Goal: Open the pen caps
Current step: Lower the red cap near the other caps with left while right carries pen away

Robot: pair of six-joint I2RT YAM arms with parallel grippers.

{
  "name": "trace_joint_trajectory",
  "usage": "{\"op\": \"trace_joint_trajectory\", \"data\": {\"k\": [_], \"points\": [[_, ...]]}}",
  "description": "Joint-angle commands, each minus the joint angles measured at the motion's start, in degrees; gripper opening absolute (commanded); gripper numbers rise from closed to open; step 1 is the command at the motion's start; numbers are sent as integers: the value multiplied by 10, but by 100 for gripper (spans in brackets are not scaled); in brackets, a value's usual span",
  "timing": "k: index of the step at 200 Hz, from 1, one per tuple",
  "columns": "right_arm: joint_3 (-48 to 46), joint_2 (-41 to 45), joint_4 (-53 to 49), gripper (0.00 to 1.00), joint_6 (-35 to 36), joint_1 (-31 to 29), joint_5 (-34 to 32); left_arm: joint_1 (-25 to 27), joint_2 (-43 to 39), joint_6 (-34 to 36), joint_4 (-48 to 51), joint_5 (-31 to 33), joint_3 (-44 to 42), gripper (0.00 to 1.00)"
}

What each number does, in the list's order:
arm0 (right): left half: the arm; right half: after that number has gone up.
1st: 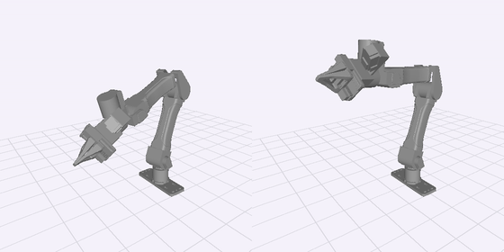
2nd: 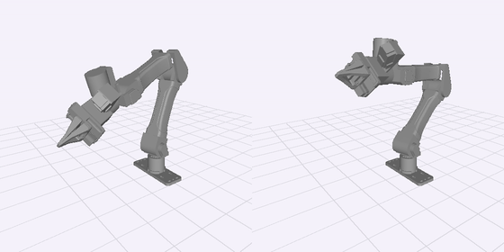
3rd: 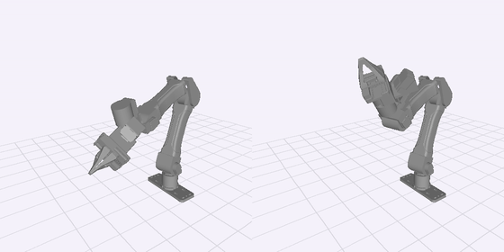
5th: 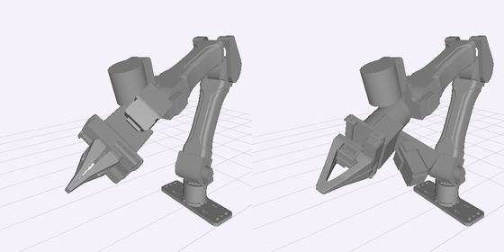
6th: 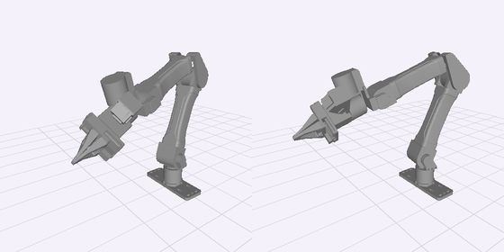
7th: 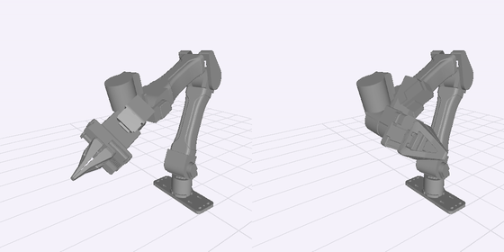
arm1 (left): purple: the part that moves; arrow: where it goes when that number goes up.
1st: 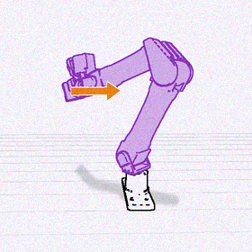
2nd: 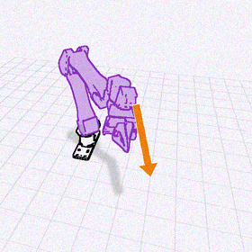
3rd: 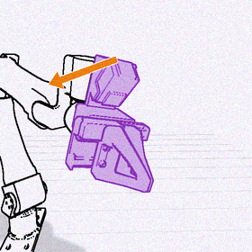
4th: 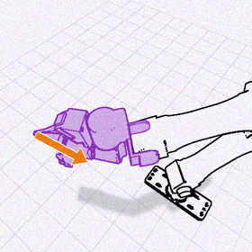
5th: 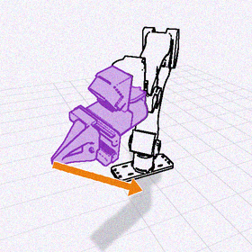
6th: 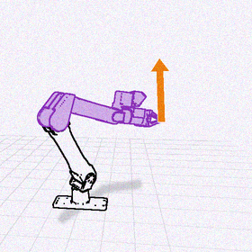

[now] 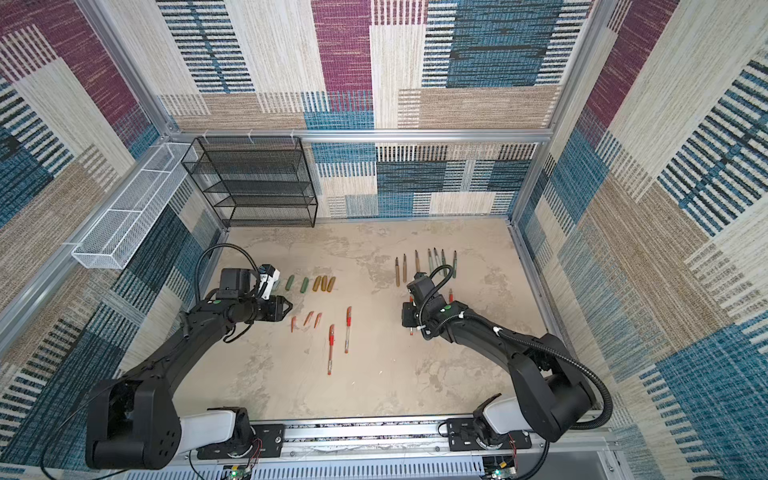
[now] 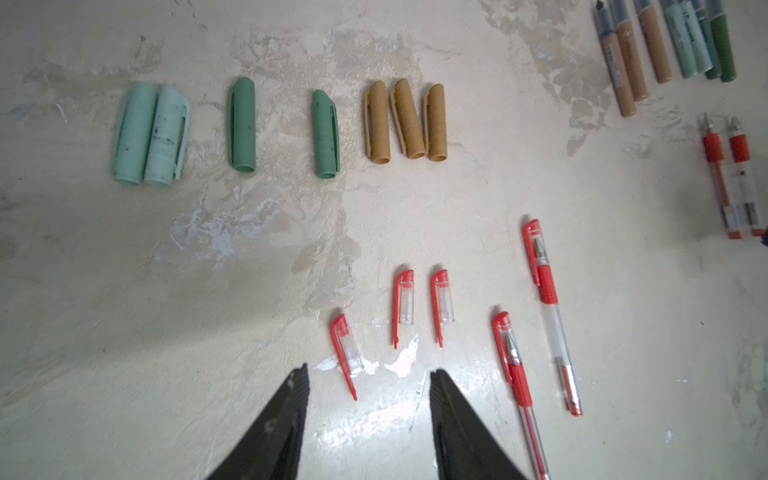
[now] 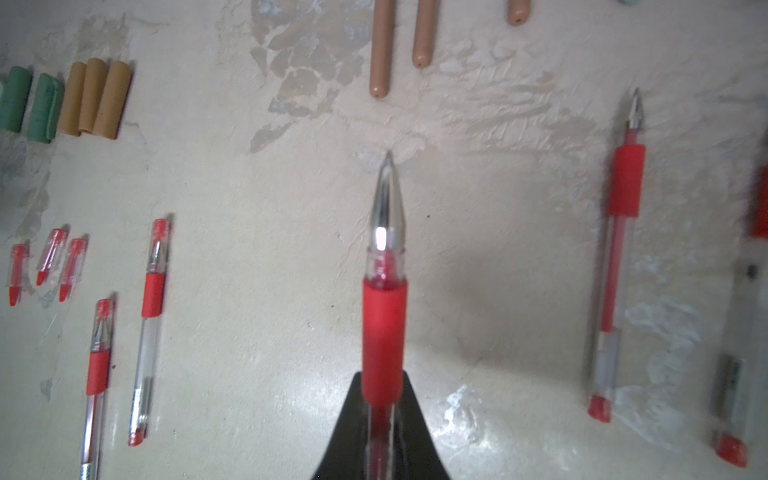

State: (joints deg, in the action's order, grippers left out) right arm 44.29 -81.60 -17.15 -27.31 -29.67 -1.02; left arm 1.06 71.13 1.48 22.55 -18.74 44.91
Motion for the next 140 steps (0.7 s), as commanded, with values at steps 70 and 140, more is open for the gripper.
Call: {"op": "trace_joint_trajectory", "data": {"k": [70, 140], "points": [[55, -104, -13, 1, 32, 50, 14, -46, -100, -50, -76, -62, -47, 59], [75, -161, -25, 6, 33, 58, 3, -46, -108, -49, -61, -56, -34, 63]]}}
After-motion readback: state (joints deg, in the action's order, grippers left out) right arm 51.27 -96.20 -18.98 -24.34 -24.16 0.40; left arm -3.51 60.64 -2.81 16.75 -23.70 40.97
